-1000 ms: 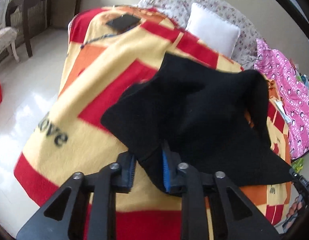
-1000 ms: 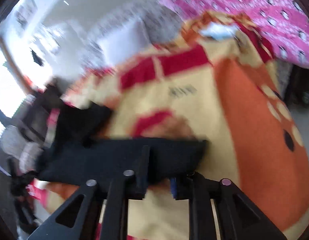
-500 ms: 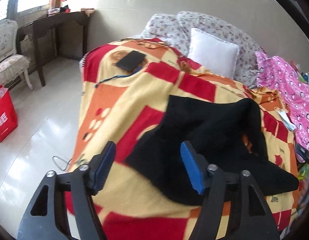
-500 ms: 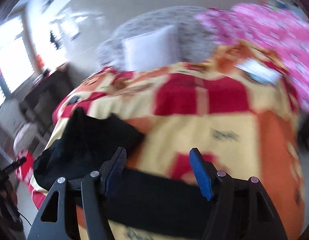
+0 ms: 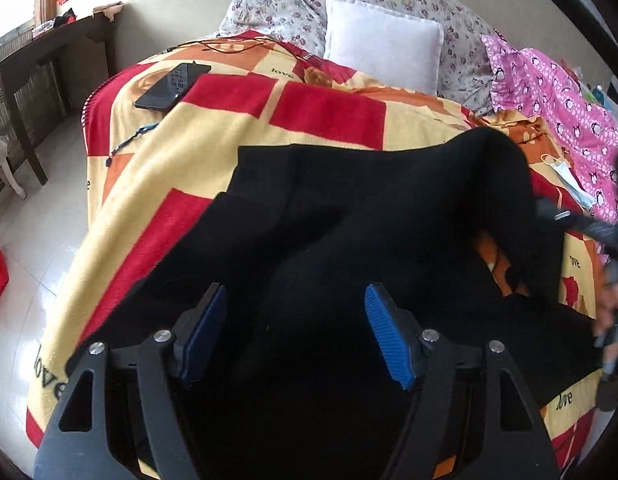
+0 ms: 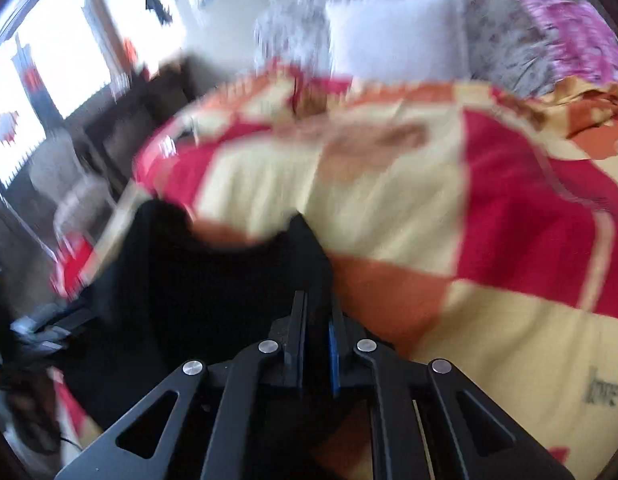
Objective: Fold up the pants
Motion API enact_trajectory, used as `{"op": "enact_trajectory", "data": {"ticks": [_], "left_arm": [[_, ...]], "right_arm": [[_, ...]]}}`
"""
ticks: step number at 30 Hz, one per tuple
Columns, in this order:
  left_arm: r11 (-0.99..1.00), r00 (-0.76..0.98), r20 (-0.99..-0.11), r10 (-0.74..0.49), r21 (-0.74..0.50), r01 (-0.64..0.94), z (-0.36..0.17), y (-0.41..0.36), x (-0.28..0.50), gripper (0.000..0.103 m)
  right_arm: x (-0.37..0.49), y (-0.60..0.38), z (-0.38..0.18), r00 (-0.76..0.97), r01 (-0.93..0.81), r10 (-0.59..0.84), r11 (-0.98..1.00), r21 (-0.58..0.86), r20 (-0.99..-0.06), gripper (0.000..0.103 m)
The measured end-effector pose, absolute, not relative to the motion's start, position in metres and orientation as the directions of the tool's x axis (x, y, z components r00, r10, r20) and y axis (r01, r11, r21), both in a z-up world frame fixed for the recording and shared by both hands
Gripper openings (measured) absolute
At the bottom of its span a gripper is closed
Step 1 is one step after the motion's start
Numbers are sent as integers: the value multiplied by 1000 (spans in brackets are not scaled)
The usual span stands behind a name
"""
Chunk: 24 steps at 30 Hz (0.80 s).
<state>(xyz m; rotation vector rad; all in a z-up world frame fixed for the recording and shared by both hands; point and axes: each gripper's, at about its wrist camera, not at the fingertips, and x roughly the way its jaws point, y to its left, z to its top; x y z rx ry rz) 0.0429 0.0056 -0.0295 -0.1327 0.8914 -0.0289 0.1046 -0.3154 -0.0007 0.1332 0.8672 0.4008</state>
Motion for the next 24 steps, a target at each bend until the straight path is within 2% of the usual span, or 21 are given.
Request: {"op": "enact_trajectory", "data": {"ticks": [3,6,9,10,12,15,17,21,24], "left_arm": [[989,629,-772,-89,-144,-38,-31,6,44,70],[988,635,-767,-95,-153,-37,-29,6,40,70],[989,638,-765,-84,-140,-38,-26,6,39,70],[990,639,-765,-84,-139,-37,-26,7,39,70],[990,644,-761,-76,-134,-42,-24,9,40,70],[989,653,-755,-65,-136,-58,-20,16,45,71],[985,657,-751,-65,-155,-80,-18,23,53,73],[984,648,-761,-33,-138,-113,-24,32,73,74],[982,610,-792,1,-115,-151,-33,39,86,74]], "right_arm": [[79,-368,31,691,-187,324,943,274,-646,7],[64,-414,37,740,-45,214,962,271,-637,9],[51,-448,21,721,143,50,965,218,-691,23],[47,-460,11,697,219,-16,957,192,-716,39],[41,-473,3,684,237,18,940,245,-729,40],[35,-452,13,712,123,109,953,277,-693,41],[45,-409,25,700,-39,216,963,266,-681,53],[81,-327,34,630,-306,409,912,273,-660,59],[110,-268,26,563,-430,476,867,252,-676,60]]}}
